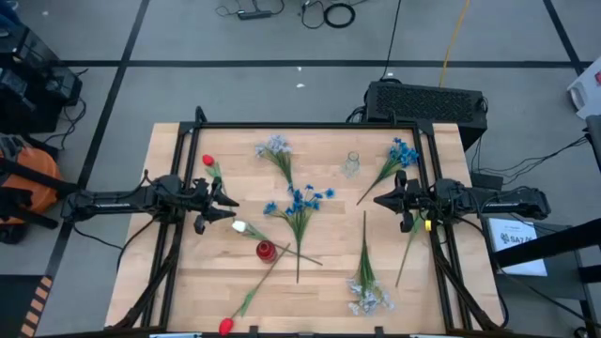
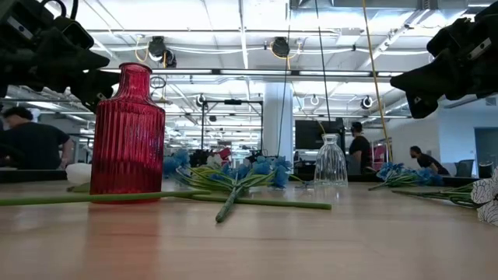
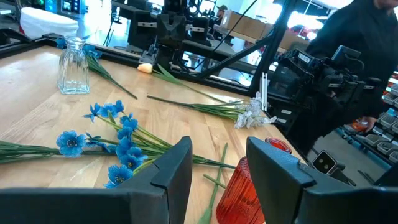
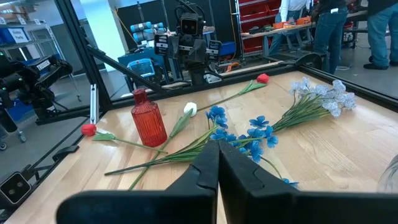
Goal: Sort flowers into vase by color
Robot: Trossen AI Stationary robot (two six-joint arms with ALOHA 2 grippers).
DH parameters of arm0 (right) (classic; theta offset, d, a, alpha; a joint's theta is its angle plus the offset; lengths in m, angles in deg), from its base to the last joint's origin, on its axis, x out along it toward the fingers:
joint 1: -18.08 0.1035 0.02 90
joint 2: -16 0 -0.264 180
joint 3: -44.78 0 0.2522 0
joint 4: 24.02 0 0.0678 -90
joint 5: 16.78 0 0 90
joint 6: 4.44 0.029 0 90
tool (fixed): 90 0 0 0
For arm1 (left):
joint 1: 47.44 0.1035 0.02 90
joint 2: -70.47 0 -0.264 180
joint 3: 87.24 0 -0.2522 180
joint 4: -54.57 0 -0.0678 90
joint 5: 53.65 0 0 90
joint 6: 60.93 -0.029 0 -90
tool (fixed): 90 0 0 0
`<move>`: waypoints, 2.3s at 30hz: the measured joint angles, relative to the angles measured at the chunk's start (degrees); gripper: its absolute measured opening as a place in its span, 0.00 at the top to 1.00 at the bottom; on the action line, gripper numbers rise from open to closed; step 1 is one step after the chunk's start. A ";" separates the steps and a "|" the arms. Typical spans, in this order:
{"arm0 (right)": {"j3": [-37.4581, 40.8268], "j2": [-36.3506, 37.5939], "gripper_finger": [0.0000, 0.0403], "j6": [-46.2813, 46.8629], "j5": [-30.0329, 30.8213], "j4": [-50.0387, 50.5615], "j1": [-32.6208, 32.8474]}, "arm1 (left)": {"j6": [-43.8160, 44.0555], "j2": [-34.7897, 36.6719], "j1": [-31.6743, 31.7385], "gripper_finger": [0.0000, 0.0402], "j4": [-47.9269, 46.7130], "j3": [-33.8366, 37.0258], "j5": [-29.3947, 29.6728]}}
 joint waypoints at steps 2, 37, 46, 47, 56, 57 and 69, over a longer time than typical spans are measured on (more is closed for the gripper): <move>-0.01 0.00 1.00 0.00 0.00 -0.01 0.00 | 0.00 -0.02 -0.01 0.61 0.00 0.00 0.00; -0.02 -0.04 1.00 -1.63 6.67 -0.90 -0.03 | 0.00 -0.02 -0.01 0.61 0.00 -0.02 0.00; -11.45 -8.85 1.00 -4.40 18.98 -4.07 0.04 | 0.00 0.00 0.01 0.61 0.00 0.00 0.00; -14.27 -11.17 1.00 -4.81 20.99 -0.83 0.04 | 0.00 0.00 0.00 0.61 0.00 -0.01 0.00; -40.24 -36.08 1.00 7.44 28.26 32.32 -0.50 | 0.00 -0.01 0.00 0.61 0.00 0.00 0.00; -42.63 -38.65 1.00 9.64 27.87 36.27 -0.57 | 0.00 -0.01 0.01 0.61 0.00 -0.01 0.00; -57.45 -61.30 1.00 -4.98 8.69 73.92 1.52 | 0.00 0.00 0.01 0.61 0.00 0.00 0.00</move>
